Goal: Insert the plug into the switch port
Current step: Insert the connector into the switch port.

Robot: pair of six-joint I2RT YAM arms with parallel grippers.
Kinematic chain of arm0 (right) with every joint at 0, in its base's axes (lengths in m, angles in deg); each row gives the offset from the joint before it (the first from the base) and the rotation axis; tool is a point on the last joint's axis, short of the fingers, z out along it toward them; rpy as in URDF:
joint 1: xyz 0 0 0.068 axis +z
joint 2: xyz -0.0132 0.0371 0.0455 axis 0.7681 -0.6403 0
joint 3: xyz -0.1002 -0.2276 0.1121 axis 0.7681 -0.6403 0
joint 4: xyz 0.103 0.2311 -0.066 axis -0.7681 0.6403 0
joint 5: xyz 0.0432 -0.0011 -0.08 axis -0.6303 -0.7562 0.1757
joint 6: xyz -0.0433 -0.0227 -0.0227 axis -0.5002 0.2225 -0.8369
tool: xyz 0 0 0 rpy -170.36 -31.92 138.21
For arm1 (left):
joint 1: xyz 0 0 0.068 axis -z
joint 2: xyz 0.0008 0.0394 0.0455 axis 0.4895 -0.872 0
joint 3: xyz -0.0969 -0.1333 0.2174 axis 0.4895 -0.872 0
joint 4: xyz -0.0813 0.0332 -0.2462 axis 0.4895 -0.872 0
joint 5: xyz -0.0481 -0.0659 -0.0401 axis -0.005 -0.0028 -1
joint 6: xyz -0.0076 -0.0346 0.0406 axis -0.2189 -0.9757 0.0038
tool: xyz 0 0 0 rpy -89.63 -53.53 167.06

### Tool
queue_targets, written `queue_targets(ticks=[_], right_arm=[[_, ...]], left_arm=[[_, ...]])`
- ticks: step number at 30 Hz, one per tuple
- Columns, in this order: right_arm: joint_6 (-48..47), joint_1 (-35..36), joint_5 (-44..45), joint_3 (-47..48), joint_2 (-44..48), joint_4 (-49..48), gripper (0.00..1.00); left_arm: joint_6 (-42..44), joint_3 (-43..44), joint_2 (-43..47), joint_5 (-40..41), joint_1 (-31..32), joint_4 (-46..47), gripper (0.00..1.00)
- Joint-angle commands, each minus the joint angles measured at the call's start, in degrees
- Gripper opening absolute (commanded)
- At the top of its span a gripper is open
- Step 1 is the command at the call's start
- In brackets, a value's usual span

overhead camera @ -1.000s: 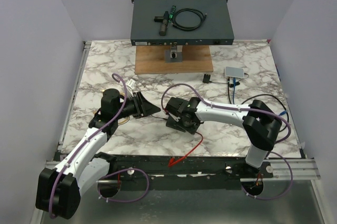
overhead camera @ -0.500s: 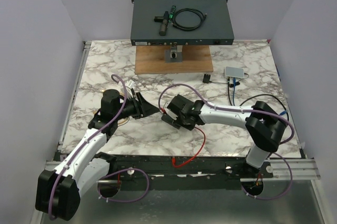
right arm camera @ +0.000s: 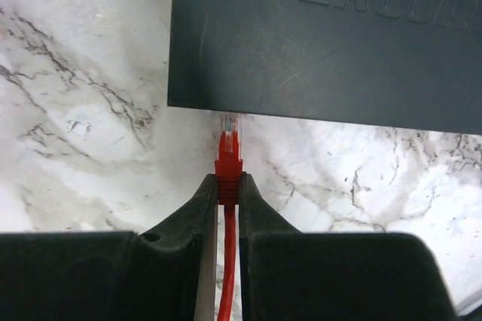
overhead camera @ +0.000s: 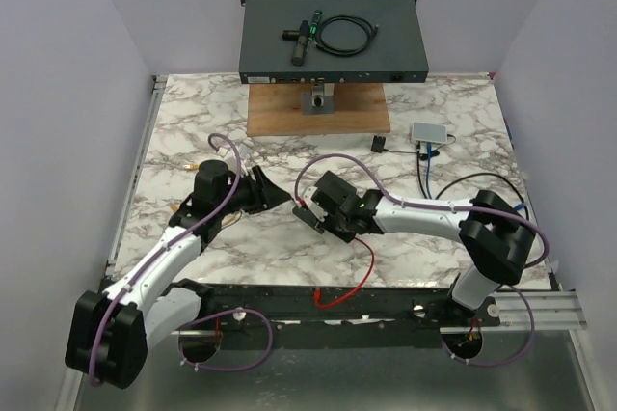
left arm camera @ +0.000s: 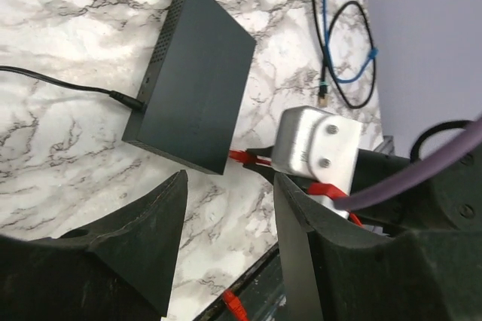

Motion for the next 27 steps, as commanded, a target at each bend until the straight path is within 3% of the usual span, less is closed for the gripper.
queue_targets(ticks=[1, 13, 27], right_arm=[[6.28, 0.07, -4.21, -0.92, 2.78, -0.28, 0.01], [12.18, 0.03, -4.14, -4.59, 6.71, -4.16, 0.01], [12.67, 0.02, -2.32, -11.97, 9.86, -15.47, 0.01]], left_arm=[[4.1, 4.76, -4.47, 8.26, 2.76, 0.38, 0.49], [9.99, 11.7, -17.68, 12.89, 8.91, -8.43, 0.52], [11.22, 14.76, -26.59, 13.86, 9.01, -6.37, 0.54]])
